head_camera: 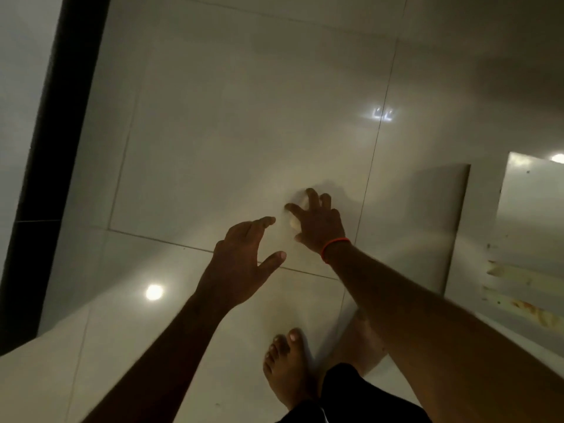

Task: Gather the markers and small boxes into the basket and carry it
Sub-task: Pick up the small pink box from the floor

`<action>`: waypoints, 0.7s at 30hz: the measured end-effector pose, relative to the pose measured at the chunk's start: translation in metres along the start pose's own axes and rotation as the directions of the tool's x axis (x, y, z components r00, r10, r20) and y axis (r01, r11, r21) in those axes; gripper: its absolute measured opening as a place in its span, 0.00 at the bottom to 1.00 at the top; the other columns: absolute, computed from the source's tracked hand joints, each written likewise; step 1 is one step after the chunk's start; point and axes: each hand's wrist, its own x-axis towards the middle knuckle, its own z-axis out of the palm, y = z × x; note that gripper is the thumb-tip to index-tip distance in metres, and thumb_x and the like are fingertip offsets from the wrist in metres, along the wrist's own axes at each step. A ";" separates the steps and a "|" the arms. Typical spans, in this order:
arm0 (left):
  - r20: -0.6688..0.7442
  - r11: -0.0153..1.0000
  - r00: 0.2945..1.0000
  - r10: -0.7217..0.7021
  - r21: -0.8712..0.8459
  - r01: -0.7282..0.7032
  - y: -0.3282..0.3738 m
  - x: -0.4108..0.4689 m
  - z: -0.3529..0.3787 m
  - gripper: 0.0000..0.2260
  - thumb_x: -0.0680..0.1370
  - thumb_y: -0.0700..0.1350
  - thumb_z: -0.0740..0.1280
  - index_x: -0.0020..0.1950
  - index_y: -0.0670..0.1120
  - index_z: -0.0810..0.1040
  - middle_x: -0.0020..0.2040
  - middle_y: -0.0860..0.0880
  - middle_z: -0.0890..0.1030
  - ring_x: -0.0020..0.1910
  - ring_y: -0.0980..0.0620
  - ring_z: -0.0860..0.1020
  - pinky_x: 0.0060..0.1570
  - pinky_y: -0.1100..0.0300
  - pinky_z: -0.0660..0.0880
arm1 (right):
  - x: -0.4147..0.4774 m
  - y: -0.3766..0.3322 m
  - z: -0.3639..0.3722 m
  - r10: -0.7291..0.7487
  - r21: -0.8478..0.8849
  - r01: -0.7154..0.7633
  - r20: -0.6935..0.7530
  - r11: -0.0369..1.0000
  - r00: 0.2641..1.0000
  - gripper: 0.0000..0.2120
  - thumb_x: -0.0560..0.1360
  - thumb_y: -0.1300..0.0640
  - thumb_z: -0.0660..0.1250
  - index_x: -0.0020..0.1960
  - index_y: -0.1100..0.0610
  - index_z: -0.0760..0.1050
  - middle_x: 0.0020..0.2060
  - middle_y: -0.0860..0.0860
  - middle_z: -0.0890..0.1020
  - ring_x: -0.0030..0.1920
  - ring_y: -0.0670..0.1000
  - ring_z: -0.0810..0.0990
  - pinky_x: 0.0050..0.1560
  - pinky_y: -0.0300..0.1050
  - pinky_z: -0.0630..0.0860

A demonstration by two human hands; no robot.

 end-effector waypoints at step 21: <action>-0.058 0.776 0.996 0.066 -0.624 -0.088 0.189 0.008 -0.112 0.39 0.69 0.80 0.55 0.74 0.61 0.65 0.63 0.54 0.81 0.60 0.55 0.81 0.59 0.51 0.78 | -0.168 0.021 -0.265 0.289 0.655 0.366 -0.673 0.661 0.681 0.28 0.62 0.50 0.83 0.55 0.58 0.75 0.63 0.56 0.74 0.67 0.51 0.70 0.61 0.29 0.69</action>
